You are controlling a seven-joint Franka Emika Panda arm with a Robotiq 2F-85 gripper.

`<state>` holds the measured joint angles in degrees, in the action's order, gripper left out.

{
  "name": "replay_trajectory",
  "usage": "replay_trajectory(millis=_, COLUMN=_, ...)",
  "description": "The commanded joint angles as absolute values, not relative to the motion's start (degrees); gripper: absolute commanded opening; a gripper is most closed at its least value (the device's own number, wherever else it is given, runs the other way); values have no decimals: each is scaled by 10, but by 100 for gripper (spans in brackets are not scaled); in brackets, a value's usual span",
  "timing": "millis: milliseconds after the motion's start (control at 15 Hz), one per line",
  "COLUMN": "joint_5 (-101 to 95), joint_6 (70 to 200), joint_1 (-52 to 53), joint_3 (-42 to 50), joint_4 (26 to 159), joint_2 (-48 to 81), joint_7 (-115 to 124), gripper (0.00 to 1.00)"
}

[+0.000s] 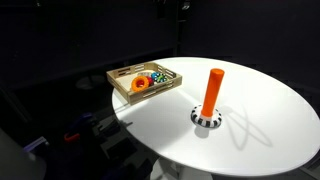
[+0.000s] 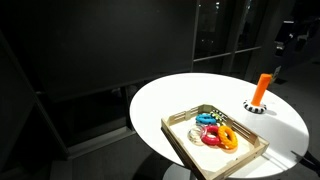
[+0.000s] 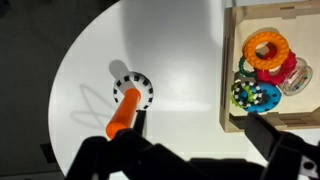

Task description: Put the black and white ring in the box.

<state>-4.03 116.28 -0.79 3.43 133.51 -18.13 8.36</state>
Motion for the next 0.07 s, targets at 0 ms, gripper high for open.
replay_trajectory(millis=0, joint_5=-37, joint_6=1162, joint_1=-18, joint_3=25, joint_4=1334, joint_2=-180, joint_7=81, gripper=100)
